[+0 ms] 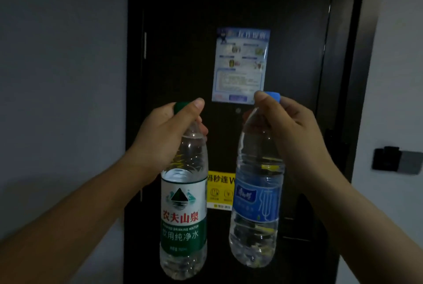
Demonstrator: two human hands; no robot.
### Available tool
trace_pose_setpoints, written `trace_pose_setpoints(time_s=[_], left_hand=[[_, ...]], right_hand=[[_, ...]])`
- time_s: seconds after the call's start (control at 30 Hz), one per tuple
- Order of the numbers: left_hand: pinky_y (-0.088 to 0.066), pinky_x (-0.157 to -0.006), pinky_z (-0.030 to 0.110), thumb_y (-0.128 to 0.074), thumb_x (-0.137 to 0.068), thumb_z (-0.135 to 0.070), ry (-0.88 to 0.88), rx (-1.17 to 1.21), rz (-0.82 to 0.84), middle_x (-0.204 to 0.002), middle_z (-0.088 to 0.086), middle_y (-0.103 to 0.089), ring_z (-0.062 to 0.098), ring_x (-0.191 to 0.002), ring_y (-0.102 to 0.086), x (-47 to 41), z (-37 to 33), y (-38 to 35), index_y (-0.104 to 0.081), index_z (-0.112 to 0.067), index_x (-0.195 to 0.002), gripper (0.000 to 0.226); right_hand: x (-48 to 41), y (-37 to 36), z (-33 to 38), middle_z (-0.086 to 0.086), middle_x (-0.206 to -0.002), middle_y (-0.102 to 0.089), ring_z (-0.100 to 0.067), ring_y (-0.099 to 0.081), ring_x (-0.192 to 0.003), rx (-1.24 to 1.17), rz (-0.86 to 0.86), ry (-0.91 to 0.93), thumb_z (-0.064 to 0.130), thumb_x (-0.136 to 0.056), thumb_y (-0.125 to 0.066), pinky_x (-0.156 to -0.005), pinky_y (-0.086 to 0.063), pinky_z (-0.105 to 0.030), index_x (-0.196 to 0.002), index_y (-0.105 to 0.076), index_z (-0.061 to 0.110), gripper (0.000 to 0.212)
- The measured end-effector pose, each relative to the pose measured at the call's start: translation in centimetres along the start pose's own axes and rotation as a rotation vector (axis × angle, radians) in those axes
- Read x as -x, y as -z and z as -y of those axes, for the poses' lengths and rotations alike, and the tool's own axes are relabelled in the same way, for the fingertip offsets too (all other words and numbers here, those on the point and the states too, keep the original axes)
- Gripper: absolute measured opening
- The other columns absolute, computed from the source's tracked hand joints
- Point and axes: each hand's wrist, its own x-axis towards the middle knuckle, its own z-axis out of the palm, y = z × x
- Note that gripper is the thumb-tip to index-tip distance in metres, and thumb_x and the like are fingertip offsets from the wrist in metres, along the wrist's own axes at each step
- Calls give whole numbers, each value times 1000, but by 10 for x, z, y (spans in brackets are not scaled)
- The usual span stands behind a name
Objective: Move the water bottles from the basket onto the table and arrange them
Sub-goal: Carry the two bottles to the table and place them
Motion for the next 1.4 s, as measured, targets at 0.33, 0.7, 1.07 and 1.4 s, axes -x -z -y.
trace_pose_setpoints(time_s=[0.33, 0.7, 1.07, 1.4], left_hand=[[-57, -59, 18, -52, -74, -56, -33, -62, -66, -80, 4, -75, 15, -74, -73, 13, -56, 16, -65, -16, -84, 44], [-55, -61, 17, -55, -71, -58, -51, -331, -386, -75, 8, -74, 19, -71, -73, 41, -79, 25, -69, -20, -68, 40], [-51, -54, 13, -52, -77, -46, 20, -673, -816, -71, 8, -74, 16, -64, -72, 125, -137, 18, -64, -7, -74, 41], [-55, -59, 18, -57, -71, -50, 61, -973, -1146, -72, 10, -73, 21, -68, -72, 262, -251, 11, -68, -16, -65, 36]], right_hand=[[-1, -11, 38, -10, -81, -71, -19, -70, -75, -197, 128, -11, 50, -85, -55, -63, -57, -21, -79, -68, 16, 37], [-39, -48, 16, -3, -82, -73, -19, -71, -81, -567, 458, 24, 50, -77, -55, -75, -56, -34, -75, -68, 21, 32], [-7, -126, 48, -2, -75, -75, -11, -70, -70, -987, 791, 42, 52, -68, -58, -64, -56, -17, -73, -69, 18, 37], [97, -166, 173, -2, -77, -75, -18, -71, -76, -1345, 1077, 85, 54, -70, -61, -77, -53, -33, -73, -73, 30, 27]])
